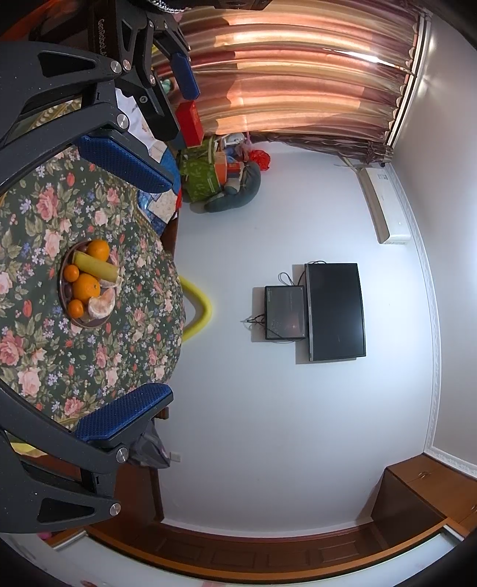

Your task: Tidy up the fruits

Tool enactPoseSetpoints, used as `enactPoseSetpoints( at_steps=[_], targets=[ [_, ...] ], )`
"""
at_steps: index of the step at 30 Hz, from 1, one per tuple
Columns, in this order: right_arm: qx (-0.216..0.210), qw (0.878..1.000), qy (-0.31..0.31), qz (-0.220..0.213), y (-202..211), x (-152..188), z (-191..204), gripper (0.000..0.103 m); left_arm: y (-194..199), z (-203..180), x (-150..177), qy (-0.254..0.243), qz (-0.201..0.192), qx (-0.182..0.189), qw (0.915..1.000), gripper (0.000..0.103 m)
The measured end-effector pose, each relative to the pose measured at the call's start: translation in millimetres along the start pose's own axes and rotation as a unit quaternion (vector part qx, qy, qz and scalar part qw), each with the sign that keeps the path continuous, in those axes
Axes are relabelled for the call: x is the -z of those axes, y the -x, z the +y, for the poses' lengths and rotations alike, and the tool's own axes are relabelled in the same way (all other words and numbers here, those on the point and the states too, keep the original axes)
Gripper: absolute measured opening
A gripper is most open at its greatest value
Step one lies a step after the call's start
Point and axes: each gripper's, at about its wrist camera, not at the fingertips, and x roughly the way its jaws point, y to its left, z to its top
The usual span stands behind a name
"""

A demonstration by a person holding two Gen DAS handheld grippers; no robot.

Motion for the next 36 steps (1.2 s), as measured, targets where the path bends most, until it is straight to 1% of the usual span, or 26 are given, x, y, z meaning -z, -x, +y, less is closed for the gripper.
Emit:
enactPoseSetpoints(
  at_steps=[25,36],
  targets=[
    [-0.004,1.000,-0.005,-0.007,7.1,-2.8,-2.6,0.103,-2.6,-3.7,0.5,-0.002,0.002,0.012,0.9999,0.103],
    [-0.004,1.000,-0.007,-0.003,5.1,-2.1,-4.0,0.103,-3.0,-5.6,0.7,-0.003,0.002,0.016,0.9999,0.103]
  ],
)
